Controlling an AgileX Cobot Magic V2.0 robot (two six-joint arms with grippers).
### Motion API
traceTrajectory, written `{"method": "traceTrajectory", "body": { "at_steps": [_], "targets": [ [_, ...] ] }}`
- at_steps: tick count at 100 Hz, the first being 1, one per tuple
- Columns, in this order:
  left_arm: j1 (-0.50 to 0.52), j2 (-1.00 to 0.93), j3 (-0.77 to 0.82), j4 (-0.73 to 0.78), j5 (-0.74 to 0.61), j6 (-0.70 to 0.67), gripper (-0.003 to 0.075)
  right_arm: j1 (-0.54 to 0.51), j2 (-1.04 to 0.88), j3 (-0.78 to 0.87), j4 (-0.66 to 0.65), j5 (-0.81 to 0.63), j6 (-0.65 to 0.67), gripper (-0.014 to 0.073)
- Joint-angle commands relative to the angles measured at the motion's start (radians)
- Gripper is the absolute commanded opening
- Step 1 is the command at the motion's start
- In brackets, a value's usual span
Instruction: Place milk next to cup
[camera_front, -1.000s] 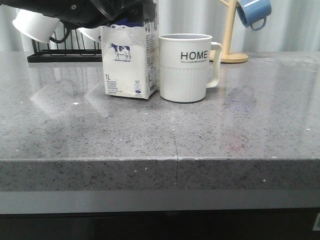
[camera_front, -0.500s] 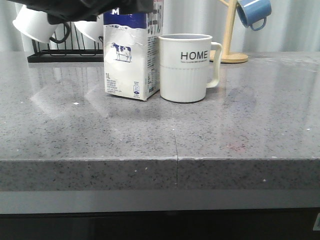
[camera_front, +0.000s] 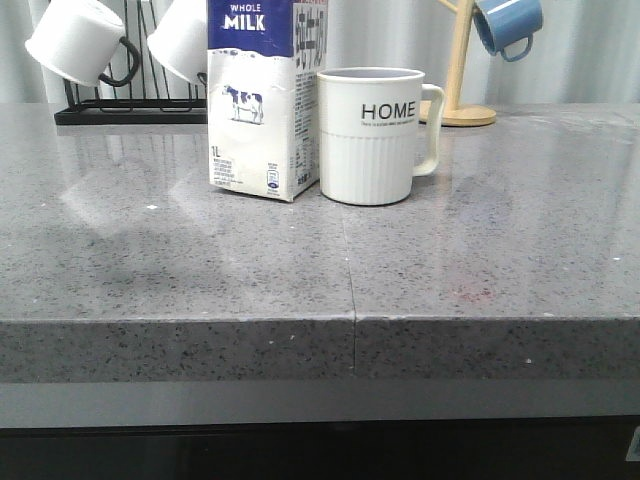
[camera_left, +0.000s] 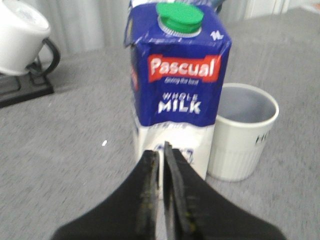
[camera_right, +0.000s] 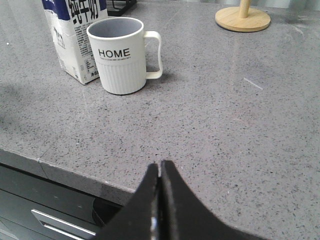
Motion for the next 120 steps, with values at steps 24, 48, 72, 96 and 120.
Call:
{"method": "traceTrajectory", "body": {
  "at_steps": [24, 48, 72, 96, 120],
  "targets": [
    [0.214, -0.264, 0.035, 0.068, 0.2, 0.011, -0.0021, -0.001, 0.01, -0.026, 0.005, -0.071, -0.007, -0.0039],
    [0.359, -0.484, 0.143, 0.068, 0.22, 0.011, -0.0021, -0.001, 0.01, -0.026, 0.005, -0.071, -0.007, -0.0039],
    [0.47, -0.682, 0.236, 0.066, 0.283, 0.007, -0.0021, -0.001, 0.01, -0.026, 0.005, -0.071, -0.007, -0.0039],
    [0.507, -0.8, 0.289, 0.066, 0.283, 0.007, -0.0021, -0.001, 0.01, -0.026, 0.005, -0.071, -0.007, -0.0039],
    [0.507, -0.906, 0.379, 0.066, 0.281, 0.007, -0.0021, -0.001, 0.01, -0.026, 0.005, -0.071, -0.007, -0.0039]
  ]
}}
